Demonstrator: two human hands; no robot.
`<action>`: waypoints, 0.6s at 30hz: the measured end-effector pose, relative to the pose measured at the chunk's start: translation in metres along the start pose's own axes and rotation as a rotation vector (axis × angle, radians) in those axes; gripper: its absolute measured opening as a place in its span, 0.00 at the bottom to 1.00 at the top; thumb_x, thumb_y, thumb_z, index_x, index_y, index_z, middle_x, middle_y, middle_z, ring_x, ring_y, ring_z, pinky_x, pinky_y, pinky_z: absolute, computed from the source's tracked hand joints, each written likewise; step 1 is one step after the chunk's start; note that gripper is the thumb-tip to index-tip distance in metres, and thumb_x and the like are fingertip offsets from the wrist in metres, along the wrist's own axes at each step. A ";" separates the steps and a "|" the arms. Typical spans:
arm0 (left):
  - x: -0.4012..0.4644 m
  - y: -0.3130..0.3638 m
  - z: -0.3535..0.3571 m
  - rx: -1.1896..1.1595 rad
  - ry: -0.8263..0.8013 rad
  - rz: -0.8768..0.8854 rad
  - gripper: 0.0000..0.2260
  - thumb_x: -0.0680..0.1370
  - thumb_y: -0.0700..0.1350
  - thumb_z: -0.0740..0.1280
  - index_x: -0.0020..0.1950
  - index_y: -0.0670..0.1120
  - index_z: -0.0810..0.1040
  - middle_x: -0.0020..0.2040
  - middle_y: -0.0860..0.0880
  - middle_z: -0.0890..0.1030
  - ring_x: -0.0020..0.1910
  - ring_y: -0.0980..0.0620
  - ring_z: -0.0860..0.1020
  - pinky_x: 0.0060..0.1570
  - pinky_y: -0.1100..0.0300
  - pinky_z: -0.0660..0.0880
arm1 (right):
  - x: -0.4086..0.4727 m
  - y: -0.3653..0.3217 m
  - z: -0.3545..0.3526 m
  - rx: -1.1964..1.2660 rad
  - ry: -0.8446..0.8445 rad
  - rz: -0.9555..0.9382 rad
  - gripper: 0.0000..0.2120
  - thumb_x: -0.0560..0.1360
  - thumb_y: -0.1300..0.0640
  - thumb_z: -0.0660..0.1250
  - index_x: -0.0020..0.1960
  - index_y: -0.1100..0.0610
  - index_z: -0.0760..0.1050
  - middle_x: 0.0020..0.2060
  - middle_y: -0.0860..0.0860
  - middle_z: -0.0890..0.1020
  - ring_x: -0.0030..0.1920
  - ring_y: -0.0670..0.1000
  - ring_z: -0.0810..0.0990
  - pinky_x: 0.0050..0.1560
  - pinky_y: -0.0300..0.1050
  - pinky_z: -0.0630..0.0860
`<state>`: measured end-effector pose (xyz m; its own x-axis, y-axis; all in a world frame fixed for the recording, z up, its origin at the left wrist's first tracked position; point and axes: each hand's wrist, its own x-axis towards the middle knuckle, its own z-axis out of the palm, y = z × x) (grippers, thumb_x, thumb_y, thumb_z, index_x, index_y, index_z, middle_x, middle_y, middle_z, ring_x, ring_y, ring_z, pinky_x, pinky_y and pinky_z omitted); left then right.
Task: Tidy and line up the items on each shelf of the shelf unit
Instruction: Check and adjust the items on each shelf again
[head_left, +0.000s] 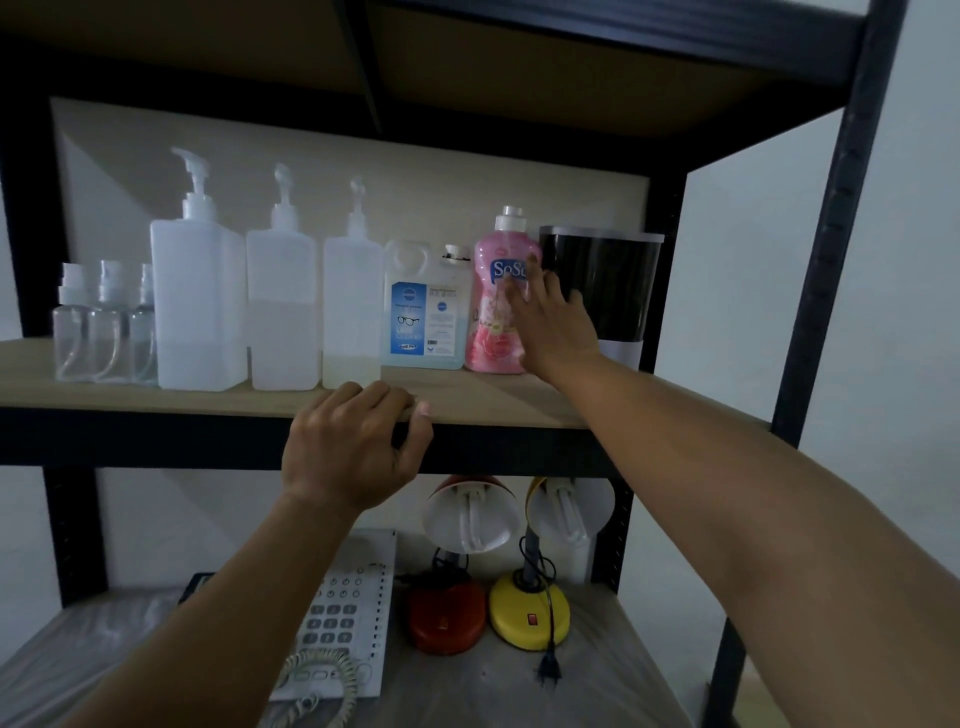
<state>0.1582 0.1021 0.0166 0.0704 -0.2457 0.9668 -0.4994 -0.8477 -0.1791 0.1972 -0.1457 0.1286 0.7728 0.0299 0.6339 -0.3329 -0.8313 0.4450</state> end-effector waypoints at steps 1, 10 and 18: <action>0.000 0.000 0.000 -0.001 -0.002 -0.002 0.19 0.82 0.52 0.58 0.40 0.46 0.82 0.34 0.50 0.81 0.31 0.48 0.78 0.32 0.60 0.68 | -0.005 0.005 -0.001 0.026 -0.001 0.028 0.48 0.72 0.51 0.76 0.81 0.56 0.50 0.79 0.62 0.51 0.75 0.62 0.61 0.68 0.61 0.71; 0.001 0.002 -0.004 -0.003 -0.056 -0.028 0.18 0.81 0.52 0.59 0.41 0.45 0.83 0.35 0.49 0.82 0.32 0.47 0.78 0.33 0.59 0.69 | -0.062 0.043 -0.002 0.212 -0.142 0.103 0.30 0.75 0.51 0.72 0.74 0.57 0.67 0.69 0.58 0.67 0.66 0.60 0.71 0.59 0.56 0.74; 0.006 0.000 -0.018 -0.036 -0.193 -0.014 0.20 0.82 0.55 0.55 0.45 0.46 0.82 0.38 0.49 0.82 0.35 0.48 0.79 0.35 0.60 0.66 | -0.075 0.015 -0.041 0.522 -0.086 0.059 0.27 0.76 0.46 0.71 0.71 0.53 0.70 0.62 0.55 0.73 0.59 0.56 0.76 0.48 0.47 0.71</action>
<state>0.1428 0.1089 0.0258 0.2397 -0.3226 0.9157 -0.5273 -0.8352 -0.1563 0.1125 -0.1377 0.1133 0.8096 -0.0527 0.5846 -0.0810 -0.9965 0.0223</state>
